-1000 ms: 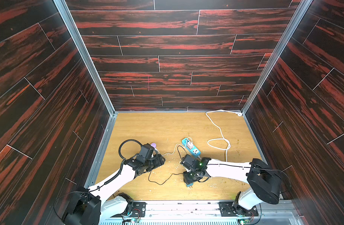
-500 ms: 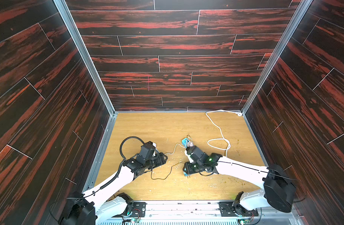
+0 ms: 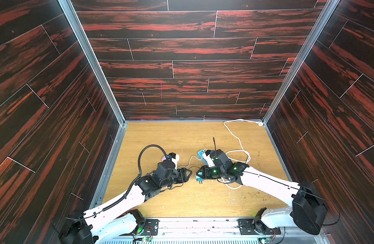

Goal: Charge the bluetooth headset
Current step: Pick up the plug from the center of the board.

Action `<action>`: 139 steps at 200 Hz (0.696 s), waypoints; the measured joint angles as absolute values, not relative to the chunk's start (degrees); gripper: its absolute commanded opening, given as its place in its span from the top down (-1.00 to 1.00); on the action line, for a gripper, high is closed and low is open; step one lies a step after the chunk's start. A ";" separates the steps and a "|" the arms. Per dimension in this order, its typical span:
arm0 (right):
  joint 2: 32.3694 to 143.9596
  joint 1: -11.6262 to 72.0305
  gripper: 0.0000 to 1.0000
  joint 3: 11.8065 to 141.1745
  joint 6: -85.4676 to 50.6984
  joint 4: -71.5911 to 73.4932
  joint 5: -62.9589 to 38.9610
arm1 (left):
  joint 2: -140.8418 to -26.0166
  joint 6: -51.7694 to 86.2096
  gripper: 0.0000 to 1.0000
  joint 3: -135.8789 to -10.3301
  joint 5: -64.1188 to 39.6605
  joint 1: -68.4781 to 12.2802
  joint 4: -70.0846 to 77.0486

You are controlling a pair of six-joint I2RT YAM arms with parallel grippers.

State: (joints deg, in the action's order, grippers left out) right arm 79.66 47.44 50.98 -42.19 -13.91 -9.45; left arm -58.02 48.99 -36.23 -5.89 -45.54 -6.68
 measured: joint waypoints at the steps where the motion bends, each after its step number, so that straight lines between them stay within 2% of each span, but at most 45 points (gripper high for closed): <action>1: 79.66 47.44 0.47 51.00 -42.24 -13.85 -9.50 | -58.02 48.99 -0.22 -36.23 -5.80 -45.60 -6.68; 46: 79.59 47.44 0.47 51.35 -44.84 -10.85 -11.55 | -58.00 48.86 -0.24 -36.10 -0.14 -49.87 -5.28; 139: 79.37 46.46 0.48 51.35 -48.23 -9.43 -11.81 | -62.22 48.86 -0.25 -35.81 5.23 -53.47 -1.37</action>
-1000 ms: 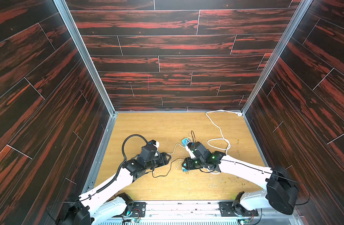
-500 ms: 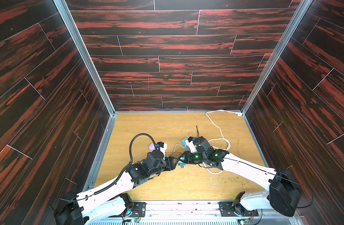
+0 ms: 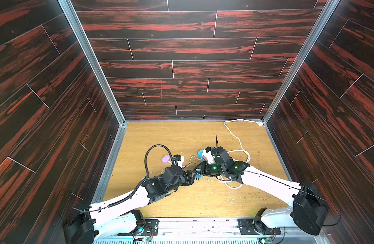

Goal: Charge the bluetooth headset
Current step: Pick up the plug from the center of the board.

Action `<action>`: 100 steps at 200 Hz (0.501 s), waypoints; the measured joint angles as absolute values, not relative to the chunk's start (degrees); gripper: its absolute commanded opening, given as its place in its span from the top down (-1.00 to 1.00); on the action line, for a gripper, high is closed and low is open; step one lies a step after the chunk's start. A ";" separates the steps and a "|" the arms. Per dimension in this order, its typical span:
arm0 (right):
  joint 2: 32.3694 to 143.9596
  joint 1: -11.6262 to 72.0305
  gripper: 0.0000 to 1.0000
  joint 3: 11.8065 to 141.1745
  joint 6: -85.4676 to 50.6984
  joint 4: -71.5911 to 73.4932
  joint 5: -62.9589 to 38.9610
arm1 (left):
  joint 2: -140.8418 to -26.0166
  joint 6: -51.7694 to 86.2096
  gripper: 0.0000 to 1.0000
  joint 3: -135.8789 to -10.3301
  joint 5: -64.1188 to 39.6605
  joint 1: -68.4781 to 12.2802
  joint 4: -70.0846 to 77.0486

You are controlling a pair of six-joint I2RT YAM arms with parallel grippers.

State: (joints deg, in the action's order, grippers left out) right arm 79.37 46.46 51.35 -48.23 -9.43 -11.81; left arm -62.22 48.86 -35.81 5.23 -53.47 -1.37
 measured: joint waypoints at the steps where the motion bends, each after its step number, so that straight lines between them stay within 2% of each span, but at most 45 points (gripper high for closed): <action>1: 79.37 46.46 0.48 51.35 -48.25 -9.43 -11.79 | -62.24 48.88 -0.25 -35.81 5.26 -53.49 -1.37; 59: 78.89 46.94 0.48 51.35 -50.13 -5.76 -14.48 | -62.63 48.86 -0.25 -34.98 6.37 -55.20 1.34; 100: 78.85 46.92 0.48 51.35 -51.94 -3.55 -16.45 | -61.71 48.80 -0.05 -34.41 8.19 -55.57 2.20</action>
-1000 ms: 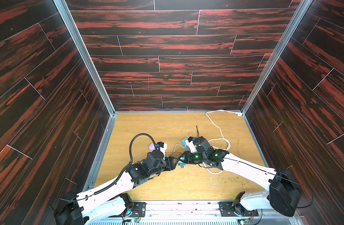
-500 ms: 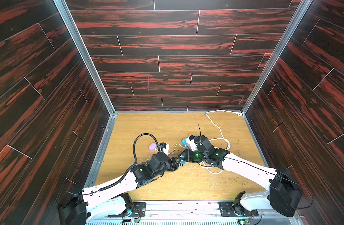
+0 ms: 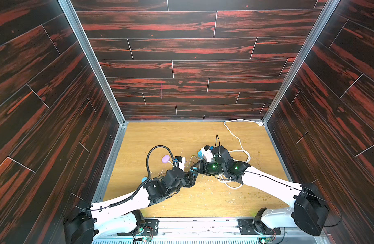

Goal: Charge the bluetooth headset
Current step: Pick up the plug from the center of the board.

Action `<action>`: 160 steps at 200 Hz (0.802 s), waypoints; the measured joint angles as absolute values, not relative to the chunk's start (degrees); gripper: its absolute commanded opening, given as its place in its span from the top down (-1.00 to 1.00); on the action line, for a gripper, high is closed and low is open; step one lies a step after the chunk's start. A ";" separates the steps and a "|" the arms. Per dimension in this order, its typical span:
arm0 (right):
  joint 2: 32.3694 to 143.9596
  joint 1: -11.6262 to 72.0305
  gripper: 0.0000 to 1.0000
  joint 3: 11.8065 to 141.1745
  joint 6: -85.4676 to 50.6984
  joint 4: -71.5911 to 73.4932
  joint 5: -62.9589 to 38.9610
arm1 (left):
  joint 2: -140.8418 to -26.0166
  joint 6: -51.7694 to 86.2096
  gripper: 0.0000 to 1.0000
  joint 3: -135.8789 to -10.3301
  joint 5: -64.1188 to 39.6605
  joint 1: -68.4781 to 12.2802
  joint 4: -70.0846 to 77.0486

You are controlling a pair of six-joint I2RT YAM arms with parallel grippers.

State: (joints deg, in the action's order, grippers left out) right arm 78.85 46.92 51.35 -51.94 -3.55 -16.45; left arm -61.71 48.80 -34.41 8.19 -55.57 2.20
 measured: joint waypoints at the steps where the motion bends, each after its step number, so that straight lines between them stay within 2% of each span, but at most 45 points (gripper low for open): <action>1: 78.85 46.92 0.48 51.35 -51.96 -3.49 -16.51 | -61.71 48.73 -0.04 -34.41 8.19 -55.57 2.22; 53: 78.76 46.85 0.48 51.07 -52.84 -2.11 -17.56 | -62.22 48.84 0.47 -34.33 8.19 -55.64 3.70; 73: 78.56 46.65 0.35 50.94 -52.64 -2.00 -17.56 | -62.37 49.23 0.60 -34.33 8.10 -55.51 4.19; 98: 78.15 46.63 0.07 50.81 -51.96 -2.15 -17.28 | -62.39 49.12 0.66 -34.33 7.92 -55.53 4.27; 115: 77.08 46.35 -0.02 50.09 -51.00 -2.39 -17.02 | -62.22 48.51 0.68 -34.33 7.66 -55.64 4.29; 160: 69.19 41.56 -0.06 44.69 -46.78 -1.26 -19.29 | -58.89 46.39 0.69 -32.62 7.25 -55.79 2.87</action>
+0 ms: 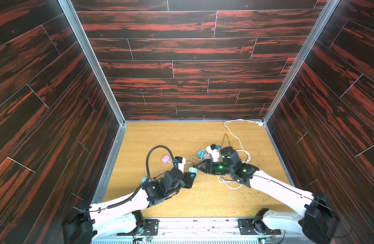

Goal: Charge the bluetooth headset
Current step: Pick up the plug from the center of the board.

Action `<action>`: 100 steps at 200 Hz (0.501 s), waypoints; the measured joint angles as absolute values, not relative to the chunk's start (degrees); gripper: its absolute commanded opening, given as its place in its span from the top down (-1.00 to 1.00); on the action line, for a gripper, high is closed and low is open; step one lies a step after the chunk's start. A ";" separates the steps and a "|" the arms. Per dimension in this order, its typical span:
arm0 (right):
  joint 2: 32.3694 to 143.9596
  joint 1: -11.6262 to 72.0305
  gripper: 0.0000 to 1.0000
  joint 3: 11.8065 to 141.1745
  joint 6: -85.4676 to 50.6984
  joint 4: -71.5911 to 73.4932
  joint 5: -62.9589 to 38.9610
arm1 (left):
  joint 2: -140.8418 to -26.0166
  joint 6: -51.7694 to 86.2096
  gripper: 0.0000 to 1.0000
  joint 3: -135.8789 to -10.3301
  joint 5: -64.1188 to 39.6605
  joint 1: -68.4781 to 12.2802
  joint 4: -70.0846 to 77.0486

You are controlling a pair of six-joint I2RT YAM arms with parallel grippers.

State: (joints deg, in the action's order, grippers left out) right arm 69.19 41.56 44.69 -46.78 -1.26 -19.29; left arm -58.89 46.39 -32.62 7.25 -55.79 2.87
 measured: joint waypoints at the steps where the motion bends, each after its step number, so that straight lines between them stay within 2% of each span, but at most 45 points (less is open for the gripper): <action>1: 68.88 41.34 -0.06 44.47 -46.61 -1.13 -19.55 | -58.70 46.33 0.69 -32.53 7.16 -55.79 2.74; 37: 64.10 37.74 -0.03 40.75 -41.43 1.85 -26.55 | -54.24 43.53 0.69 -31.92 4.14 -55.77 1.52; 100: 63.55 34.94 -0.02 35.53 -35.68 12.78 -42.94 | -48.90 40.88 0.71 -29.95 -5.87 -53.43 2.76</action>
